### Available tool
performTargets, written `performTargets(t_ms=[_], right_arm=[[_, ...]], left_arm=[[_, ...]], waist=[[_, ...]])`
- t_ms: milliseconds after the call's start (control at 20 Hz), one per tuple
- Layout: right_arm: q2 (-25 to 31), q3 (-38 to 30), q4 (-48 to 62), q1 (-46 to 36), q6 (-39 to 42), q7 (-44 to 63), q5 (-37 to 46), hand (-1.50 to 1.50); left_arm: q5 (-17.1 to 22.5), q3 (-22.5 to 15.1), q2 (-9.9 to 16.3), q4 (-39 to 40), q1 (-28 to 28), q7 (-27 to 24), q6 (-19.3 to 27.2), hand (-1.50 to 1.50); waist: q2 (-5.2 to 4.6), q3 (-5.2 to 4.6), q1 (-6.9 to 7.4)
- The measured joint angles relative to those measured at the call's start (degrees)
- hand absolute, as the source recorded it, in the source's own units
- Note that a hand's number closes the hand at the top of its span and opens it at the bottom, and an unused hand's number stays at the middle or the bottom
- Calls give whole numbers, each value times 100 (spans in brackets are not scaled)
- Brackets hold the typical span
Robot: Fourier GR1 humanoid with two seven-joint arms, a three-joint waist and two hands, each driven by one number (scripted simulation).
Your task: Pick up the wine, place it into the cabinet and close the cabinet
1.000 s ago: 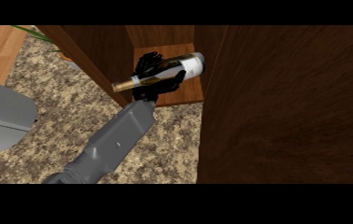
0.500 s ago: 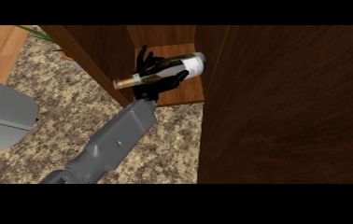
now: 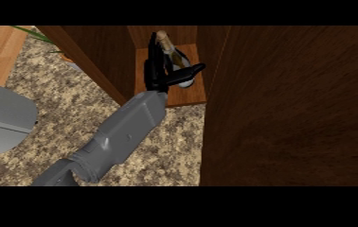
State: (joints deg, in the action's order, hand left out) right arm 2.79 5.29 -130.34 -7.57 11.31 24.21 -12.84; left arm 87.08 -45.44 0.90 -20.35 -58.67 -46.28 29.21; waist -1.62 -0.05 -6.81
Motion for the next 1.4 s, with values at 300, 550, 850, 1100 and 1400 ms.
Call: performTargets(t_ms=[300,550,850,1100,1400], right_arm=[[18,17,-51,103,30,5,-3,-150],[-10,82,-157,108,-45,96,76,-150],[51,2,-242,248,15,115,-29,-150],[43,-24,-202,222,-35,149,26,-150],[40,-79,-168,148,-103,199,65,-150]], left_arm=[[58,-155,-67,-144,-114,-139,129,-150],[139,-232,-81,-301,-41,-352,36,-150],[295,-384,-86,-591,16,-433,-30,-150],[304,-625,-82,-942,193,-510,-41,-150],[286,-858,-64,-1355,411,-648,152,-150]], waist=[[14,1,36],[34,0,127],[53,2,192],[86,4,323],[113,3,422]])
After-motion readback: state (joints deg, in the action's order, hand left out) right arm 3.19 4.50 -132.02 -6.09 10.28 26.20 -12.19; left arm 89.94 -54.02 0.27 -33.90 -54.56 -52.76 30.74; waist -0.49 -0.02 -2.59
